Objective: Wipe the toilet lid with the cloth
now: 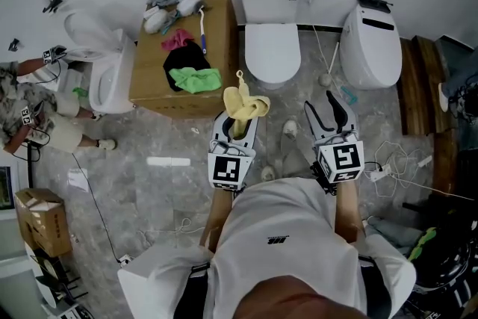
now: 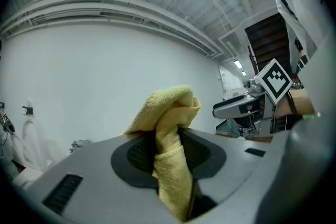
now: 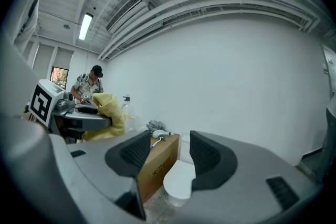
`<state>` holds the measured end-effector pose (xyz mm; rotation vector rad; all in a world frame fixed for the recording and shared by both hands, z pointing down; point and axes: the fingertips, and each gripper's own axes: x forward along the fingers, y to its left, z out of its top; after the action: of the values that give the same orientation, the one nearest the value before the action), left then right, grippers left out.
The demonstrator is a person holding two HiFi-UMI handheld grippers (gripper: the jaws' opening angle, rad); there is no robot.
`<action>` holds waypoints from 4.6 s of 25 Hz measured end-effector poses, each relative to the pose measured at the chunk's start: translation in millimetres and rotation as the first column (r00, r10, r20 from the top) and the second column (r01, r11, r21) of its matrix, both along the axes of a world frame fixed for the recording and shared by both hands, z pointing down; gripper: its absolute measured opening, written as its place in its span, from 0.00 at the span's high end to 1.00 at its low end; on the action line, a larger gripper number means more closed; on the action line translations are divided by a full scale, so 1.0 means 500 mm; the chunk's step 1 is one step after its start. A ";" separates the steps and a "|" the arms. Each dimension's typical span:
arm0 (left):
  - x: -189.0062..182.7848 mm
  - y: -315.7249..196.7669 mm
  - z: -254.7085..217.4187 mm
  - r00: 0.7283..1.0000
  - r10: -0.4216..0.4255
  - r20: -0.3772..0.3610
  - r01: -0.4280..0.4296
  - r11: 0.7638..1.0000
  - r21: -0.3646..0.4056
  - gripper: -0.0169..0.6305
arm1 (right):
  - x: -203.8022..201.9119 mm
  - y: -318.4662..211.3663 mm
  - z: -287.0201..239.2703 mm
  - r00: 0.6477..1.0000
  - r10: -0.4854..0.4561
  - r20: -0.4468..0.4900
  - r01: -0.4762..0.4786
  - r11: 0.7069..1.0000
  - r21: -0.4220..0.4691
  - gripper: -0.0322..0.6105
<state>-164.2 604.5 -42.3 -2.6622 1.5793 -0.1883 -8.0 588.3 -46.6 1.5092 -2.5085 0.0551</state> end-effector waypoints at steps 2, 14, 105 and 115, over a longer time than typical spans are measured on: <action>0.008 -0.019 0.010 1.000 -0.004 0.012 0.004 1.000 -0.009 0.77 | 0.010 -0.020 0.008 1.000 -0.003 0.004 0.003 1.000 -0.001 0.56; 0.062 -0.258 0.021 0.999 -0.041 0.033 0.042 0.999 -0.035 0.77 | 0.057 -0.267 0.019 0.999 -0.048 0.018 0.049 0.998 -0.029 0.56; 0.368 -1.288 0.769 0.941 0.316 0.121 -0.209 0.823 -0.527 0.77 | 0.243 -1.220 0.739 0.994 -0.098 -0.047 0.059 0.851 -0.523 0.58; 0.415 -1.318 0.942 0.930 0.344 0.127 -0.207 0.780 -0.590 0.77 | 0.267 -1.268 0.901 0.997 -0.075 -0.022 0.049 0.818 -0.574 0.58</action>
<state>43.0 -54.6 428.8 -3.0993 1.1662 -1.0721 125.7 -45.6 403.8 1.1536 -2.2065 0.6963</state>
